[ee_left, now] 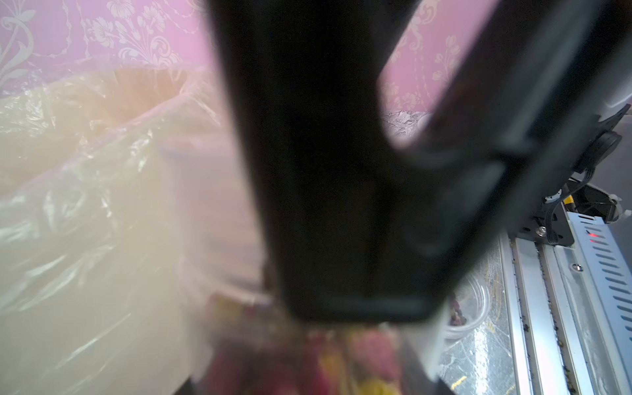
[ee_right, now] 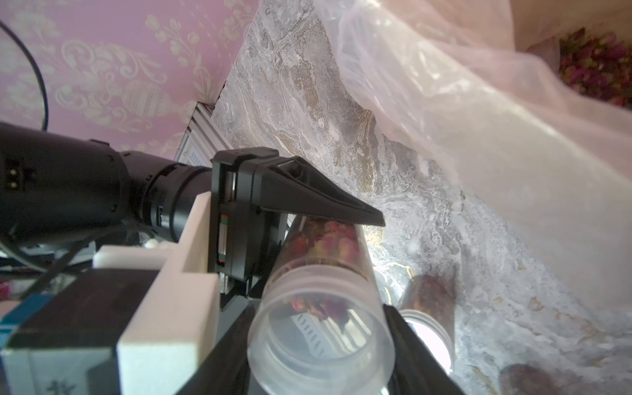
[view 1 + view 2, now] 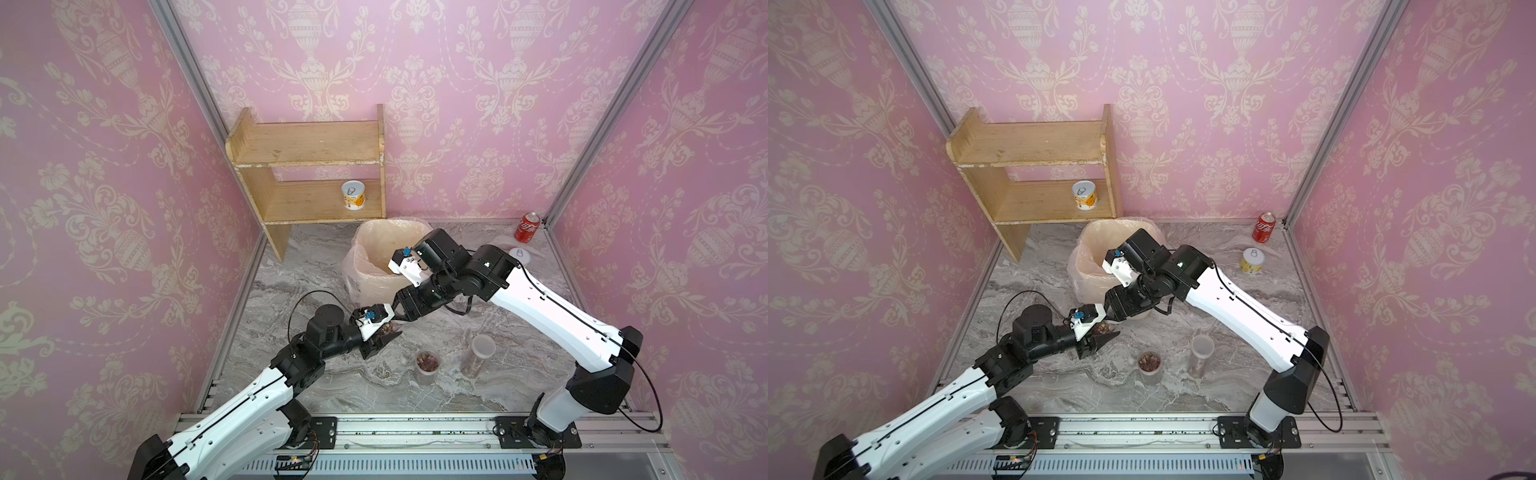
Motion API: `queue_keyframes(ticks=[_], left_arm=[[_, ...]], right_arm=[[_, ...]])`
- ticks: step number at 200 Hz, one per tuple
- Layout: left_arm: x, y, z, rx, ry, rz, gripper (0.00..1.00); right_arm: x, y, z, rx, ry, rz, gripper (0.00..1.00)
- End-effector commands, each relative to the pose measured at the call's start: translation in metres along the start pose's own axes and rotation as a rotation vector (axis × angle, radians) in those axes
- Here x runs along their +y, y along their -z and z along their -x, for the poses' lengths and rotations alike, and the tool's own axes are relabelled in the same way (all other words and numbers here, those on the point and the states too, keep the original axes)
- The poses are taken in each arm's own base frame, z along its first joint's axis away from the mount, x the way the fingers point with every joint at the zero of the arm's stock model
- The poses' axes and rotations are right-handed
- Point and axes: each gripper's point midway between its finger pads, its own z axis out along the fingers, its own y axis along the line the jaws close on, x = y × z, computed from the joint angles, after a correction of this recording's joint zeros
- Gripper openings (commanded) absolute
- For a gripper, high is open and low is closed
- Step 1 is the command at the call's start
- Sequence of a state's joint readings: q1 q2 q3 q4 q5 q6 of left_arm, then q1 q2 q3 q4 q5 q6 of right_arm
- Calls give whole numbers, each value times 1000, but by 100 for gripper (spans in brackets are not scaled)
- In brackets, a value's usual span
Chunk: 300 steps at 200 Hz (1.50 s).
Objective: Empty the moldy dried flower tea in the jars
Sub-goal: Unscrew the lid from the jar.
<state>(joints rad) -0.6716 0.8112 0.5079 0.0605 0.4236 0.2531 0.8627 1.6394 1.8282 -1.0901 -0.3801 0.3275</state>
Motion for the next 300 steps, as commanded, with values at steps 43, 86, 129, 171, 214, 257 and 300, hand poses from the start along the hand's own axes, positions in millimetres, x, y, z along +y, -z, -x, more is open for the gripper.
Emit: queue_keyframes(ticks=[43, 86, 129, 171, 214, 257, 300], left_arm=[[-42, 0, 18, -90, 83, -266, 5], [-56, 1, 20, -110, 141, -366, 4], [-56, 0, 21, -130, 197, -389, 4], [-49, -2, 17, -125, 214, -355, 4], [-36, -5, 8, -94, 209, -261, 4], [-21, -2, 15, -141, 180, -160, 4], [-10, 0, 14, -144, 161, -85, 4]], right_arm=[[32, 16, -21, 115, 844, 182, 37], [22, 20, -13, 100, 1142, 117, 36], [32, 27, -7, 22, 1207, 146, 37], [32, 29, -8, 9, 1196, 162, 37], [41, 44, 0, -89, 1140, 186, 39], [43, 48, 4, -168, 1039, 211, 42], [47, 58, 10, -237, 926, 277, 43]])
